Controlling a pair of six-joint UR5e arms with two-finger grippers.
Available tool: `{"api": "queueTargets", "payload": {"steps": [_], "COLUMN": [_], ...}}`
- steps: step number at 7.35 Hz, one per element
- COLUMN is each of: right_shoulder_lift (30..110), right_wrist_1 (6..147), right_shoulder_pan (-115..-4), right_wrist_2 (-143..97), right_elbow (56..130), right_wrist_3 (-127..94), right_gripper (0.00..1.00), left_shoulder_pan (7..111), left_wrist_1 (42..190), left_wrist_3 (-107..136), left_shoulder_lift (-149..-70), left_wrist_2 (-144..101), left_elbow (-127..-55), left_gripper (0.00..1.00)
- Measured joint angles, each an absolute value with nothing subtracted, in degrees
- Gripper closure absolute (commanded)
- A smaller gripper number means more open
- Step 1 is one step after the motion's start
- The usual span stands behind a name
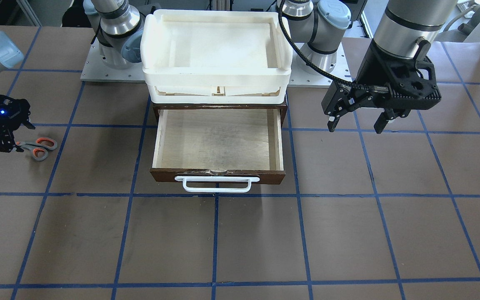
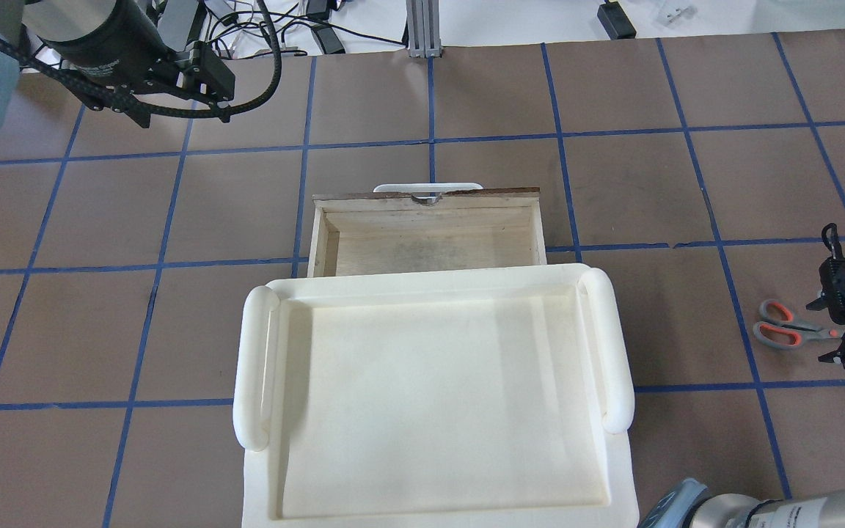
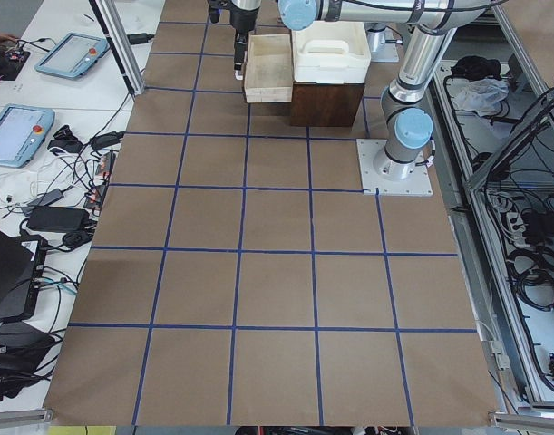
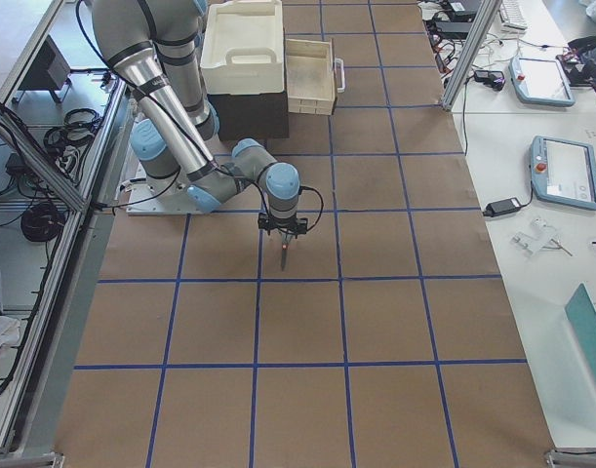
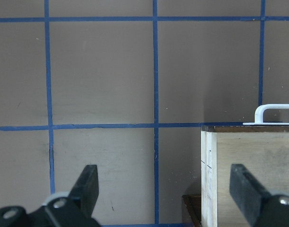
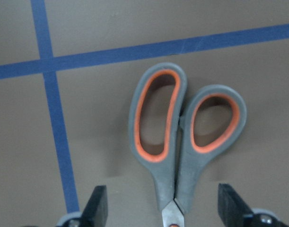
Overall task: Put scissors in drawer and close it
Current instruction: 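Lower the right gripper over the scissors handles, then close the right gripper on the scissors and lift them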
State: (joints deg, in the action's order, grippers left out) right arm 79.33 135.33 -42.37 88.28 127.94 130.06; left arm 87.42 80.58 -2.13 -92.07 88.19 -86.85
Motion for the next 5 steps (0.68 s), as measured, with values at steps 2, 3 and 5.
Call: {"api": "queueTargets", "payload": {"steps": [2, 3, 5], "right_shoulder_lift": [78.0, 77.8, 77.6], "right_wrist_1": [137.4, 137.7, 137.8], "right_shoulder_pan": [-42.4, -42.4, -42.4], "right_wrist_2": [89.1, 89.3, 89.6], "right_elbow": [128.0, 128.0, 127.9], "right_wrist_3": [130.1, 130.1, 130.0], "right_gripper": [0.45, 0.51, 0.76], "left_shoulder_pan": [87.5, 87.5, 87.4], "left_wrist_1": [80.4, 80.4, 80.4], "left_wrist_3": [-2.1, -2.1, -2.2], "left_shoulder_lift": [-92.0, -92.0, -91.9], "left_wrist_2": [88.2, 88.2, 88.0], "left_elbow": [-87.0, -87.1, -87.1], "left_gripper": [0.00, 0.00, 0.00]}}
